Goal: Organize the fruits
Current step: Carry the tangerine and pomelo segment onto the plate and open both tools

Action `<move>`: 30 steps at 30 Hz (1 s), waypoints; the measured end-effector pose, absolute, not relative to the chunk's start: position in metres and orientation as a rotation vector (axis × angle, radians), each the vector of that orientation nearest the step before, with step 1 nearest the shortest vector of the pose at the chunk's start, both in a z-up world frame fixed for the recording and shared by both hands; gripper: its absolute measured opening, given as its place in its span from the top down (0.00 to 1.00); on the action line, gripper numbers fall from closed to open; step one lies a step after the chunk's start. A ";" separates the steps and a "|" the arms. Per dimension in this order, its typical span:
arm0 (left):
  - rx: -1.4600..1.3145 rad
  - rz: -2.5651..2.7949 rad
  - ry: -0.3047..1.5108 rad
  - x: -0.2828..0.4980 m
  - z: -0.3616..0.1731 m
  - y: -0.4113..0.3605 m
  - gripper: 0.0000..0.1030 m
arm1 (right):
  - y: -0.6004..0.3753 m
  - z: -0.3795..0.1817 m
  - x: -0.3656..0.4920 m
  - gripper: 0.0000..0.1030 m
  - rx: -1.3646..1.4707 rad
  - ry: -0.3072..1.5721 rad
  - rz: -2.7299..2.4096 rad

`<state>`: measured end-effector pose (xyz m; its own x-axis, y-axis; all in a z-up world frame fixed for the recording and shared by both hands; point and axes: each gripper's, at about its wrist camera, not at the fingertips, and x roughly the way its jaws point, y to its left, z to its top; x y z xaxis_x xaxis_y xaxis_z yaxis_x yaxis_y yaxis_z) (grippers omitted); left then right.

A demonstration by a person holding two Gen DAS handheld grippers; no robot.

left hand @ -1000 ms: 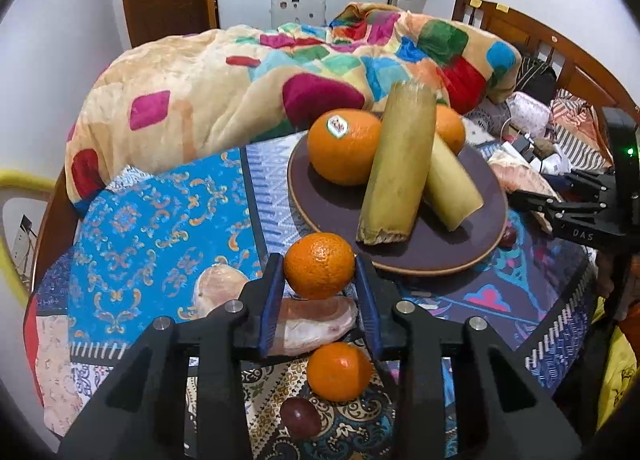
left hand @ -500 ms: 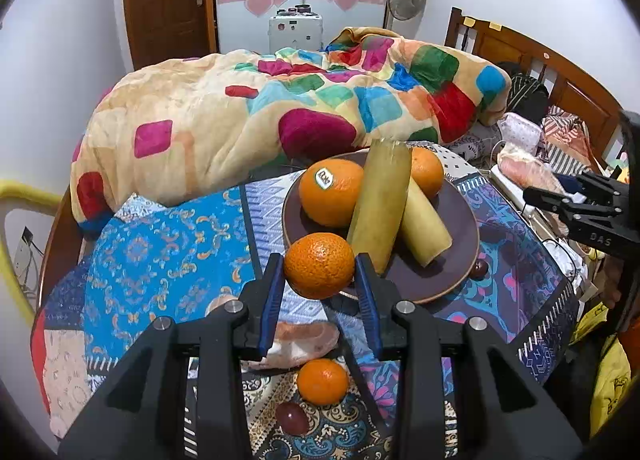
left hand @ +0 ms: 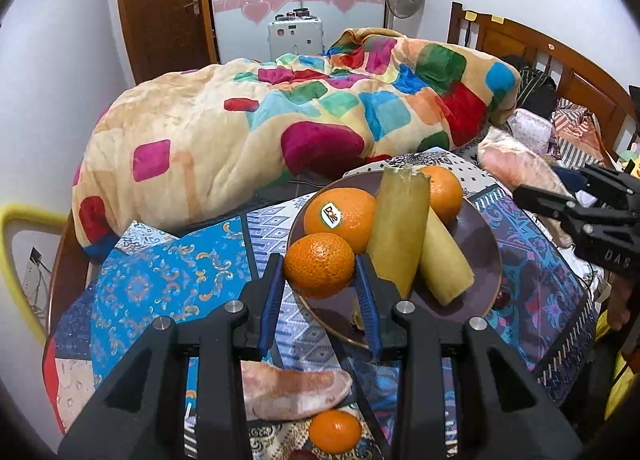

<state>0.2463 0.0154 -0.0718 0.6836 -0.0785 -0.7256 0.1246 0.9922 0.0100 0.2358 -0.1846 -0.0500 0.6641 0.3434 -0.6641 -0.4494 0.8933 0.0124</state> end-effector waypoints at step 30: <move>-0.024 -0.145 0.917 0.266 -0.097 0.025 0.55 | -0.147 -0.077 0.248 0.55 -0.192 0.802 0.484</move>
<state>0.2665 0.0251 -0.0971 0.5992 -0.1357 -0.7890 0.1150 0.9899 -0.0829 0.2479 -0.1471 -0.0769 0.5938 0.3424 -0.7281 -0.4850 0.8744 0.0157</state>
